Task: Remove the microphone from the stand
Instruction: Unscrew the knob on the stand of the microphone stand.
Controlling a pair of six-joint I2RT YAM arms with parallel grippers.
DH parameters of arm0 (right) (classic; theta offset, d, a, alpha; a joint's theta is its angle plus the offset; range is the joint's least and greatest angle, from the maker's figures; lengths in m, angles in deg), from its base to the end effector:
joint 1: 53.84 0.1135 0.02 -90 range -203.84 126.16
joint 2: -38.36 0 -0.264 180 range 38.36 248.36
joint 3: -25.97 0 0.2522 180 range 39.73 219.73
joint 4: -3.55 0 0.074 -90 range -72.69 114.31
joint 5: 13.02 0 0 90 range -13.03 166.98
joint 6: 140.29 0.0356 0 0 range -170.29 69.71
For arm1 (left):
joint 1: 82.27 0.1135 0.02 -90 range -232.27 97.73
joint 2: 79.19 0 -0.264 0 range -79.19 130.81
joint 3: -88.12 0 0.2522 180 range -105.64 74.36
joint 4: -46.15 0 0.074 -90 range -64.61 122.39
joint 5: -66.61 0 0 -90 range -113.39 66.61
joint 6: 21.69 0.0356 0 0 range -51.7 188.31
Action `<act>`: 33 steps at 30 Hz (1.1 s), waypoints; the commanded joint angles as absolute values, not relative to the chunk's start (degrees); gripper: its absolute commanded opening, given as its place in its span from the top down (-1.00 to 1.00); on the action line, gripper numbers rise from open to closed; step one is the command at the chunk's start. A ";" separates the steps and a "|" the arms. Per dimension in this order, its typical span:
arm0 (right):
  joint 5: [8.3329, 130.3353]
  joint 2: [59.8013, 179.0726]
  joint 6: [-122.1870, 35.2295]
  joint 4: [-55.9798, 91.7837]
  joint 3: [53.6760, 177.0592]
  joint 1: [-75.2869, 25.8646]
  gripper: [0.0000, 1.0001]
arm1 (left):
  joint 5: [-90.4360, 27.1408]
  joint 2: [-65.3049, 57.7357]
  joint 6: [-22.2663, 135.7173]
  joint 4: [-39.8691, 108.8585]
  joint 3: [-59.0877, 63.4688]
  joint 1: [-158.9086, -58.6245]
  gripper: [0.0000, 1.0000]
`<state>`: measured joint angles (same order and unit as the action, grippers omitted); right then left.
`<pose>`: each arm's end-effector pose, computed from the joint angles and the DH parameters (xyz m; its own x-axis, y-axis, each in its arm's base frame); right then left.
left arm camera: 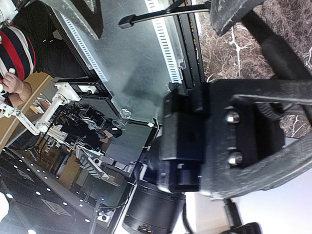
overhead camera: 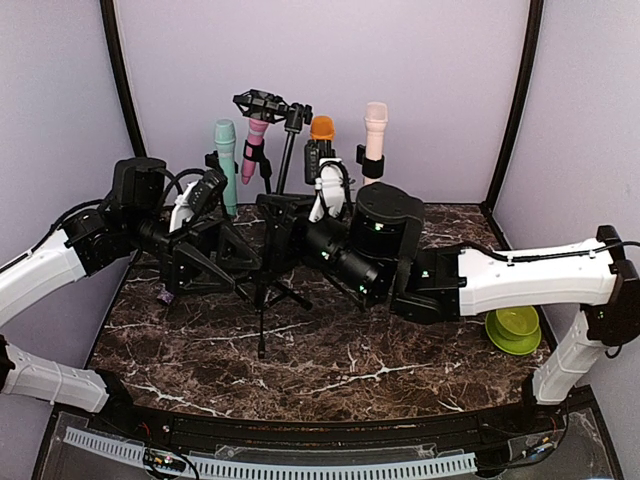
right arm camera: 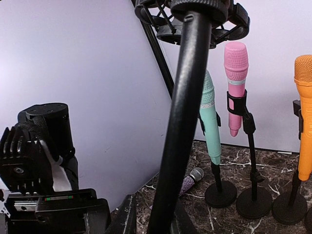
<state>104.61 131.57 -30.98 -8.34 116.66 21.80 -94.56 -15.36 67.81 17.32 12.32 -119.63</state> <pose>0.1129 0.3746 0.3832 -0.2082 0.3681 -0.9062 -0.7162 0.5736 0.3975 0.1640 -0.1676 0.3779 -0.2385 0.1785 -0.9546 0.9138 -0.2916 -0.2829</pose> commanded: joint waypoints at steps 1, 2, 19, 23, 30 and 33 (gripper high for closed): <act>104.32 130.11 -31.13 -14.53 118.29 22.94 1.00 | -91.69 -16.64 66.43 18.57 12.15 -117.89 -0.50; 104.32 129.19 -31.13 -14.17 118.04 23.11 1.00 | -91.02 -17.06 65.52 19.25 12.32 -115.78 -0.47; 104.32 134.48 -31.13 -15.73 124.43 23.52 1.00 | -94.12 -13.55 62.79 20.73 13.53 -116.19 -0.21; 104.32 135.40 -31.13 -16.28 125.00 23.51 1.00 | -94.41 -13.14 62.14 21.61 13.40 -116.20 0.16; 104.32 135.42 -31.13 -17.91 123.34 23.55 1.00 | -94.28 -13.00 59.81 24.10 13.53 -115.95 0.87; 104.32 134.94 -31.13 -16.97 122.84 23.65 1.00 | -94.72 -12.93 59.61 24.42 13.39 -115.49 1.00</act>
<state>103.80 135.91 -31.40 -10.68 122.32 23.66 -92.47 -12.32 60.25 21.65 13.13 -115.74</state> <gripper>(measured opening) 0.187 0.114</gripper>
